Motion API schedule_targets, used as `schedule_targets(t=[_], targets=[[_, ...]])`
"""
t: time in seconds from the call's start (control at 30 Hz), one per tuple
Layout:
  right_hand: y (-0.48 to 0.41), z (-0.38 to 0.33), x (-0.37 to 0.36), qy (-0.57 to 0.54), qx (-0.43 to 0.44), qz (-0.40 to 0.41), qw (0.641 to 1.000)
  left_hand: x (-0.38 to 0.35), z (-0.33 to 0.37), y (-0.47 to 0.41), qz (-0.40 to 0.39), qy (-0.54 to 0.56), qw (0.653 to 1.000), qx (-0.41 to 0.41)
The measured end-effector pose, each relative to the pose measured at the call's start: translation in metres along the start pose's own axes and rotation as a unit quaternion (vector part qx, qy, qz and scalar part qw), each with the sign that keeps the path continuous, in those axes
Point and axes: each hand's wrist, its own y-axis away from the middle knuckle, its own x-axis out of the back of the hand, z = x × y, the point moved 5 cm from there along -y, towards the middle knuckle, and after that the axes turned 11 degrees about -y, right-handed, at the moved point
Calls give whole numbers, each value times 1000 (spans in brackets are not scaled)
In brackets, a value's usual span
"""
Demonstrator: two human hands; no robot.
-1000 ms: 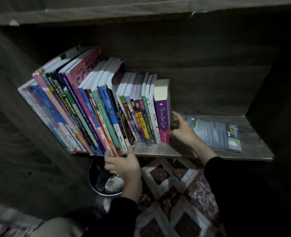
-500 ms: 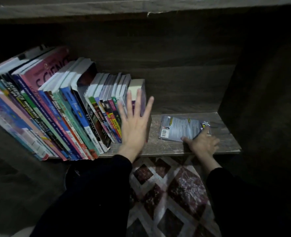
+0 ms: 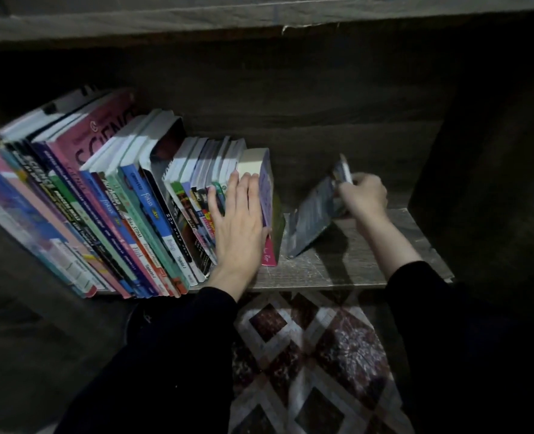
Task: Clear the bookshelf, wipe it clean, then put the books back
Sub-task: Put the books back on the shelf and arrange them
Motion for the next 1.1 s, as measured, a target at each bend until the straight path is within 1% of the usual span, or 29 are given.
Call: schedule_targets(t=[0.03,0.07,0.13,0.17,0.2,0.23,0.33,0.47,0.63,0.7,0.73,0.8,0.87,0.93,1.0,1.1], targets=[[8,-17,-10,71,43,-15,996,1,-1,0,-1,6,1000,-2],[17,-31,-23,112,72,-52,990,1,-1,0,-2,12,1000,-3],[35,-44,-54,101,95,-180,974,3,-4,0,1,31,999,-10],[45,-45,-68,84,81,-244,963,4,-6,0,8,39,999,-15],[51,-41,-77,70,65,-287,953,5,-8,1,24,46,998,-22],[55,-35,-82,58,58,-308,948,6,-11,4,48,59,997,-31],[58,-20,-85,23,53,-303,951,2,-19,18,112,161,980,-36],[59,-14,-86,14,49,-268,962,-2,-30,37,118,246,962,-12],[59,-25,-74,-27,65,-186,980,1,-40,51,110,288,951,21],[60,-33,-70,-15,99,-151,983,7,-45,55,119,292,948,32],[62,-39,-69,-6,135,-136,981,11,-49,56,127,293,947,35],[75,-56,-73,18,237,-115,964,19,-59,58,144,296,944,35],[100,-77,-84,35,355,-110,928,26,-76,61,161,296,940,47],[129,-97,-101,29,443,-117,888,32,-99,64,179,288,938,71],[154,-113,-123,16,500,-136,855,38,-128,70,197,278,934,106],[187,-131,-157,30,528,-180,829,45,-173,77,217,262,924,173]])
